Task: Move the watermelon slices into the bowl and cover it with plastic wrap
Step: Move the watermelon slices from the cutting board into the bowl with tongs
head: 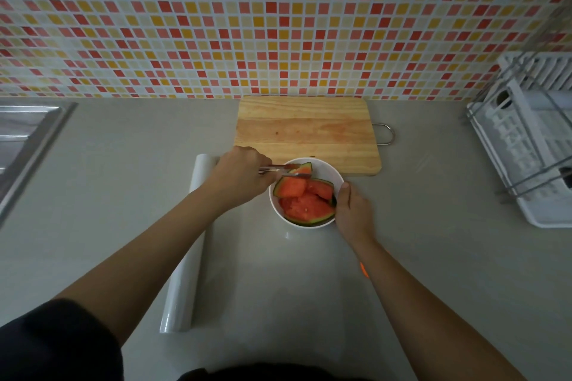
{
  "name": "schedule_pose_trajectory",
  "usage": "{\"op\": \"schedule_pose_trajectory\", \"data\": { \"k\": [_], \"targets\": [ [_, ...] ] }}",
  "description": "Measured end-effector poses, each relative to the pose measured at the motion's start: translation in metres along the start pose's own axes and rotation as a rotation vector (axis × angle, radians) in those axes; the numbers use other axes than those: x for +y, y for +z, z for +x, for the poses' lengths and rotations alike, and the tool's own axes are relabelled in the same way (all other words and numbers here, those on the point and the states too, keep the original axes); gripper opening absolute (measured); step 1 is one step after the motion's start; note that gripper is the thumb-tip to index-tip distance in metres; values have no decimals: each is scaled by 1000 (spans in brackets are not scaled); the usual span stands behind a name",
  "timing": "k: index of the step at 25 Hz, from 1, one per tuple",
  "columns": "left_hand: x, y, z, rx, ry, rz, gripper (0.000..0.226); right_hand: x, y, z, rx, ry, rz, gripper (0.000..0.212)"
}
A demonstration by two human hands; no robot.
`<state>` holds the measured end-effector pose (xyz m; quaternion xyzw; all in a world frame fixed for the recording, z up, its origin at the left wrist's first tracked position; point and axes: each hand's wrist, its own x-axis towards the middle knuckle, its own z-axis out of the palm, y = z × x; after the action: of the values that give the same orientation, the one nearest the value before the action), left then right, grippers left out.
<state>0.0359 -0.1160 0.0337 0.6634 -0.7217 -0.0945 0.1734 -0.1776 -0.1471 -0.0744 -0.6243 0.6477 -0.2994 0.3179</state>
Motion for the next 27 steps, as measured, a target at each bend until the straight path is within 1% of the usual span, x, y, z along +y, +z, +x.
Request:
{"op": "schedule_pose_trajectory", "data": {
  "k": [5, 8, 10, 12, 14, 16, 20, 27],
  "targets": [
    [-6, -5, 1, -48, 28, 9, 29, -2, -1, 0, -6, 27, -11, 32],
    [-10, -12, 0, -23, 41, -37, 24, -3, -2, 0, -2, 23, -2, 32],
    [-20, -15, 6, 60, -40, -88, 24, -4, -2, 0, 0, 21, -5, 32],
    [-32, -8, 21, 165, -246, -113, 31, -4, -3, -1, -7, 25, -3, 33],
    [-43, 10, 37, 163, -456, -111, 33, -4, -3, -2, -15, 35, 7, 33],
    [-48, 38, 47, 124, -556, -99, 33, -3, -4, -1, -18, 37, -1, 33],
    [-50, 75, 64, 136, -591, -49, 35, -2, -4, -1, -10, -5, 11, 35],
    [-58, 96, 99, 129, -660, -79, 35, 1, -2, 1, -6, -24, -16, 35]
  ]
}}
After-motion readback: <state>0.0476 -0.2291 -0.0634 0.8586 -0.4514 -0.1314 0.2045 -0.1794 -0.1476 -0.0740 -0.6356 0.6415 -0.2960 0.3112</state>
